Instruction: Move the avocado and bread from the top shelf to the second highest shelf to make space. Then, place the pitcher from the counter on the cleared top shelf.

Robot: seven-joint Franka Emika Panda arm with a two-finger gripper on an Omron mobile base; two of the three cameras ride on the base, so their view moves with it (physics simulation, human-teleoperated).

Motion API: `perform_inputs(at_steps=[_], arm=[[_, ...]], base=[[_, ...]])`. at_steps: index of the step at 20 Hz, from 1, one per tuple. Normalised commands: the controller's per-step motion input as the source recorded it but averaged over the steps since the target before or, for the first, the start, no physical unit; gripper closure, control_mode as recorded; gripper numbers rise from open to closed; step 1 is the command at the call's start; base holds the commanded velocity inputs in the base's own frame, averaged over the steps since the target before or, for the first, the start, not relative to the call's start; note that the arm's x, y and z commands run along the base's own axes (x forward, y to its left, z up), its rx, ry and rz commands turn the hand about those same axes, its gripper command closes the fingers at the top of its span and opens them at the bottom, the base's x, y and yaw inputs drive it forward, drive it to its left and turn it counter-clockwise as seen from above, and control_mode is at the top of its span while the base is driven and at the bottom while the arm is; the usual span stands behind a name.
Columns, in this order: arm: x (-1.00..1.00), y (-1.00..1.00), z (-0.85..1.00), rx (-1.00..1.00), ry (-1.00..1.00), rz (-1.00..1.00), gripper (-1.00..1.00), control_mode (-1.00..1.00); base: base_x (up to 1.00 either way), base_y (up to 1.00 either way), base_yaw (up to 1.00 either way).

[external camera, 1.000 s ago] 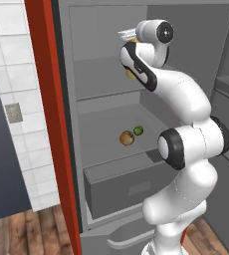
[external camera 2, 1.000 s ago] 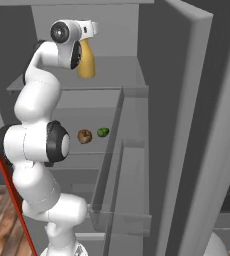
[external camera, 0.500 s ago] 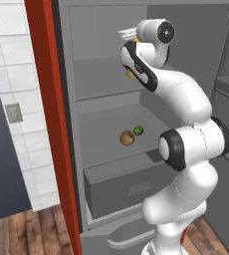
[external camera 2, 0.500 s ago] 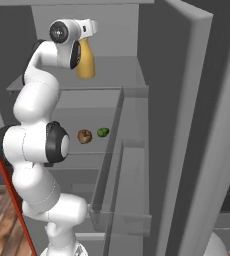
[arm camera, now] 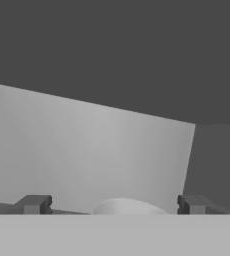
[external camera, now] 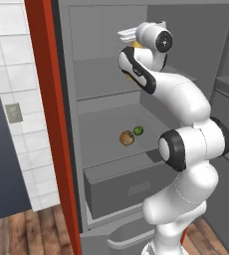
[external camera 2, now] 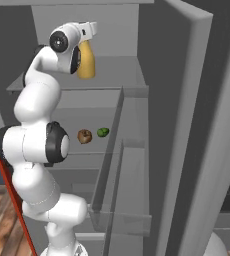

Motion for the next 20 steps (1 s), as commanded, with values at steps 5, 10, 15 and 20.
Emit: perform_inputs(at_steps=[5, 10, 15, 20], arm=[[-0.08, 0.00, 0.02, 0.00, 0.00, 0.00, -1.00, -1.00], [-0.54, 0.00, 0.22, 0.00, 0.06, 0.00, -1.00, -1.00], [-0.92, 0.00, 0.02, 0.00, 0.14, 0.00, -1.00, -1.00], [-0.98, 0.13, -0.27, -0.04, 0.14, 0.00, -1.00, -1.00]], base=[[0.00, 0.00, 0.00], [0.00, 0.00, 0.00], [0.00, 0.00, 0.00], [0.00, 0.00, 0.00]])
